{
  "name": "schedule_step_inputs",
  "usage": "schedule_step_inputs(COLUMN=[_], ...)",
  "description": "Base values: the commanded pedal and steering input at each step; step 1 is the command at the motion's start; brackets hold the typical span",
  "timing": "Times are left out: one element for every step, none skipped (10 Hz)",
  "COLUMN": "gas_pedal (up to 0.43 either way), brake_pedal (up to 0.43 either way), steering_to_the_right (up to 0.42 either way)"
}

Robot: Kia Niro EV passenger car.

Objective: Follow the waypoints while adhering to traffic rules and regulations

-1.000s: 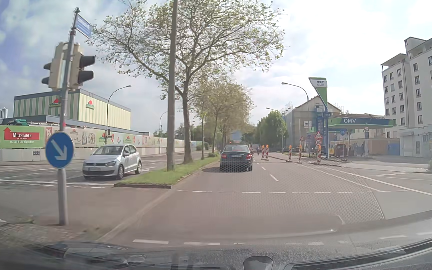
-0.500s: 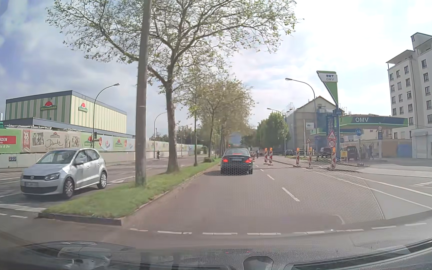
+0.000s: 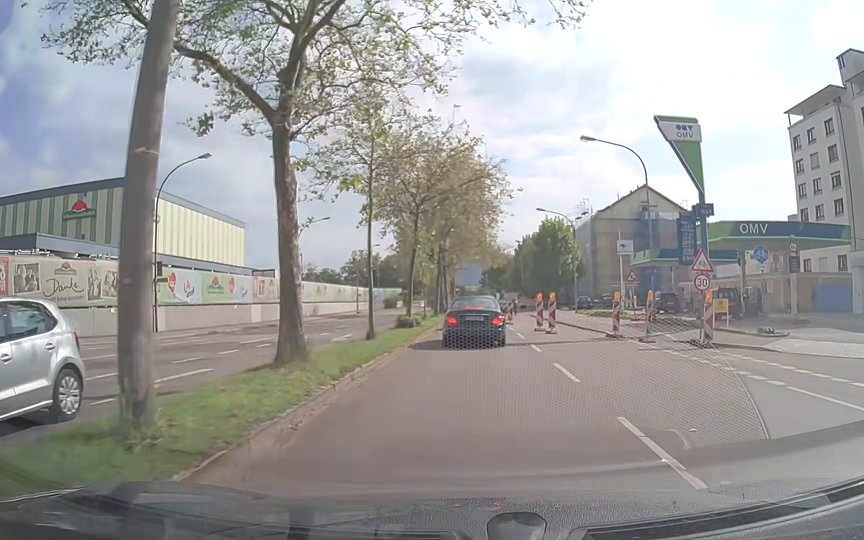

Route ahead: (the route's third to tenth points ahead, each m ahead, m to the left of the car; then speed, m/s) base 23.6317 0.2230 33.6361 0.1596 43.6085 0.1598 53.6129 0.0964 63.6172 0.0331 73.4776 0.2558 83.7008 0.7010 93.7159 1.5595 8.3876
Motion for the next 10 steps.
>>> schedule_step_inputs(gas_pedal=[0.0, 0.0, 0.0, 0.0, 0.0, 0.0, 0.0, 0.0, 0.0, 0.0], brake_pedal=[0.0, 0.0, 0.012, 0.043, 0.073, 0.079, 0.085, 0.085, 0.085, 0.085], steering_to_the_right=[0.001, 0.0, 0.001, 0.0, -0.001, -0.001, -0.001, -0.001, -0.001, -0.001])
